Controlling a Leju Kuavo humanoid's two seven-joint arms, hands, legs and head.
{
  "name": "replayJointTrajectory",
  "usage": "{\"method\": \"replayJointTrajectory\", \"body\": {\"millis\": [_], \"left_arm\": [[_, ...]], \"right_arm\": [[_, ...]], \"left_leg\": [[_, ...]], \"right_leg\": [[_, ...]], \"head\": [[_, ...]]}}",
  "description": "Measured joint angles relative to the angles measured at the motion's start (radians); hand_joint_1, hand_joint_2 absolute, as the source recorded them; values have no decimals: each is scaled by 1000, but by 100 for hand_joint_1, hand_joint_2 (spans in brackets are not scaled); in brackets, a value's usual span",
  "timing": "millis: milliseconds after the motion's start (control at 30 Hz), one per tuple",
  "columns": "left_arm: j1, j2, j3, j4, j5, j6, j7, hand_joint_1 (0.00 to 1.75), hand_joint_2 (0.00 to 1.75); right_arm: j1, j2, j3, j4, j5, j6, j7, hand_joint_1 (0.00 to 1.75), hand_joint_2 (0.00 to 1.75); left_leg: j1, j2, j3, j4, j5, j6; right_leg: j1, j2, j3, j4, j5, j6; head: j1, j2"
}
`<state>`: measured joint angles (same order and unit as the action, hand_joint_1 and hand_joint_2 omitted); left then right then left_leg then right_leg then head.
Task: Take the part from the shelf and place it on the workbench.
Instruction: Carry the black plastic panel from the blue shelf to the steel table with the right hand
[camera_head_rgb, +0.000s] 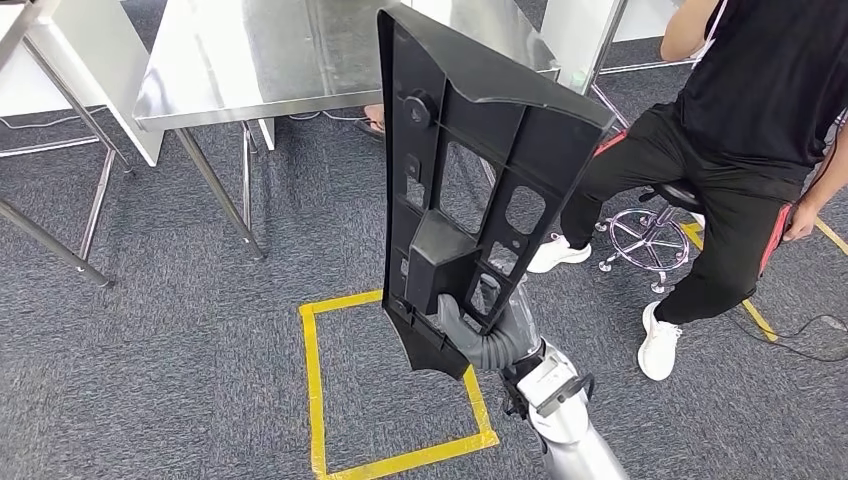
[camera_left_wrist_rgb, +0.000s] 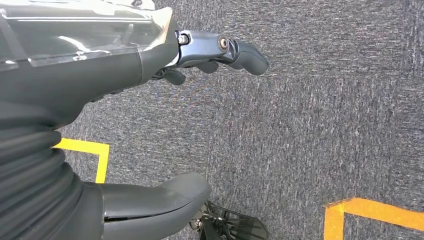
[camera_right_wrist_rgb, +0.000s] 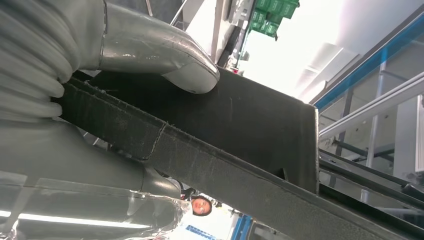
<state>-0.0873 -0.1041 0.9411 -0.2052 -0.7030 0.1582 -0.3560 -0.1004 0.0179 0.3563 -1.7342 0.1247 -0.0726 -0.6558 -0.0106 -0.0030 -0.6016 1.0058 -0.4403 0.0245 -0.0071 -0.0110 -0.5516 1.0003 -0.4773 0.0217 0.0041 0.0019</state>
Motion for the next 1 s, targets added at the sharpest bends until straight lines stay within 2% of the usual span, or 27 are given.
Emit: {"method": "replayJointTrajectory", "body": {"millis": [500, 600, 667, 700, 733, 800, 833, 867, 900, 933, 967, 1000], "left_arm": [[0, -1, 0, 0, -2, -9, 8, 0, 175], [0, 2, 0, 0, -7, -2, 12, 0, 175], [0, 2, 0, 0, -8, 0, 12, 0, 175], [0, 1, 0, 0, -8, 0, 12, 0, 175], [0, 0, 0, 0, -9, 0, 12, 0, 175], [0, -1, 0, 0, -9, 1, 12, 0, 175], [0, -1, 0, 0, -9, 1, 13, 0, 175], [1, -2, 0, 0, -10, 1, 13, 0, 175], [1, -2, 0, 0, -10, 2, 14, 0, 175], [2, -3, 0, 0, -10, 2, 14, 0, 175], [2, -4, 0, 0, -10, 3, 15, 0, 175], [2, -4, 0, 0, -10, 4, 15, 0, 175]], "right_arm": [[9, 4, -9, -3, 14, -10, 12, 175, 175], [13, 6, -12, -7, 20, -11, 13, 175, 175], [16, 9, -13, -14, 24, -11, 14, 175, 175], [16, 10, -14, -16, 25, -11, 14, 175, 175], [17, 11, -14, -18, 26, -11, 15, 175, 175], [20, 10, -18, -19, 26, -12, 15, 175, 175], [23, 9, -20, -19, 27, -12, 15, 175, 175], [27, 8, -22, -19, 27, -12, 15, 175, 175], [29, 7, -23, -19, 27, -12, 15, 175, 175], [31, 7, -23, -19, 27, -12, 15, 175, 175], [31, 7, -24, -19, 28, -12, 15, 175, 175], [31, 7, -24, -20, 29, -12, 15, 175, 175]], "left_leg": [[2, 0, 1, 0, 0, 1], [2, 0, -2, 3, -7, 13], [7, -1, 13, -18, -1, 26], [10, -1, 23, -31, 5, 31], [14, -1, 34, -43, 10, 34], [16, -2, 40, -49, 10, 36], [17, -4, 40, -49, 8, 35], [18, -7, 42, -48, 6, 32], [21, -10, 45, -47, 3, 27], [24, -13, 48, -44, -1, 20], [28, -15, 51, -38, -8, 12], [29, -18, 51, -29, -17, 1]], "right_leg": [[-5, -1, -1, 0, 0, 0], [-15, -2, 2, -7, 2, 8], [-12, -3, 4, -6, 0, 14], [-10, -1, -3, 11, -9, 13], [-9, 1, -22, 51, -26, 11], [-11, 6, -95, 185, -77, 5], [-13, 7, -132, 247, -96, 7], [-16, 7, -154, 280, -101, 13], [-20, 7, -153, 269, -87, 24], [-25, 7, -131, 218, -59, 38], [-31, 7, -96, 144, -26, 52], [-34, 7, -63, 79, -1, 59]], "head": [[0, 0], [-1, 0], [0, 0], [0, 0], [1, 0], [2, 0], [2, 0], [2, 0], [2, 0], [2, 0], [2, 0], [3, 0]]}}
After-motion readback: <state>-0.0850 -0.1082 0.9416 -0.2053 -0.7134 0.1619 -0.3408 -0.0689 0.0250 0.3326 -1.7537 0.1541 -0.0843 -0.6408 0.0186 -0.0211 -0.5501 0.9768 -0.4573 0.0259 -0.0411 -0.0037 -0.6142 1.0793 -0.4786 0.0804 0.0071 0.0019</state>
